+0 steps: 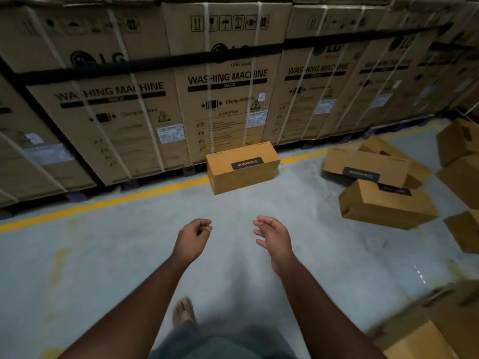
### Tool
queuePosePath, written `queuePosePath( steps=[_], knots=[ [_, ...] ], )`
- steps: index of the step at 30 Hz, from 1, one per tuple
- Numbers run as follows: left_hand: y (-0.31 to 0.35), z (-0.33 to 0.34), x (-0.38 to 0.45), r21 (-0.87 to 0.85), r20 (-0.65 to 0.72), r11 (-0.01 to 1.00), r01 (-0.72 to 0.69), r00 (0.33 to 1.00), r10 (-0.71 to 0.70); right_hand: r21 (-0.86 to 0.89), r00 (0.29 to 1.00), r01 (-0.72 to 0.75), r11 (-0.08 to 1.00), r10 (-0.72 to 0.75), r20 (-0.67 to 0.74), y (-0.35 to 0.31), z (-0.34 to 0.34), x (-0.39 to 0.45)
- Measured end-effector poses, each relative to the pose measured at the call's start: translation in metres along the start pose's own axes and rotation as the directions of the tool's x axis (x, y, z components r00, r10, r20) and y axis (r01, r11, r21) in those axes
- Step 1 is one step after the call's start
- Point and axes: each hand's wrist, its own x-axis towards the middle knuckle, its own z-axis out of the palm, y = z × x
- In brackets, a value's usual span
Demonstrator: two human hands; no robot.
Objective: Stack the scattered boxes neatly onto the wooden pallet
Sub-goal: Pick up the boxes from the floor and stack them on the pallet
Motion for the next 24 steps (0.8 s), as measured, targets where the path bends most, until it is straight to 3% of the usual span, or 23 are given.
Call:
queuePosePath(
  steps=[8, 13, 16, 20, 22, 24],
  knots=[
    [0.061, -0.049, 0.198, 0.080, 0.218, 0.997, -0.007, 0.976, -0.011, -0.092, 0.984, -0.012, 0.996, -0.005, -0.178, -0.029, 0.071, 0.117],
    [0.030, -0.039, 0.352, 0.245, 0.277, 0.969, 0.016, 0.957, -0.086, -0.189, 0.970, 0.095, 0.977, -0.133, -0.203, -0.005, 0.130, 0.249],
    [-0.004, -0.028, 0.451, 0.344, 0.323, 0.939, 0.018, 0.937, -0.137, -0.141, 0.973, 0.086, 0.986, -0.113, -0.201, 0.009, 0.180, 0.349],
    [-0.039, -0.002, 0.582, 0.432, 0.424, 0.901, -0.031, 0.889, -0.173, -0.109, 0.939, 0.043, 0.993, -0.077, -0.334, 0.023, 0.233, 0.494],
    [-0.055, 0.018, 0.646, 0.487, 0.410, 0.870, -0.071, 0.899, -0.156, -0.163, 0.960, -0.010, 0.987, -0.036, -0.278, 0.034, 0.251, 0.560],
    [-0.074, 0.037, 0.708, 0.522, 0.375, 0.850, -0.073, 0.914, -0.152, -0.292, 0.990, -0.071, 0.954, 0.031, -0.137, 0.054, 0.267, 0.617]
  ],
)
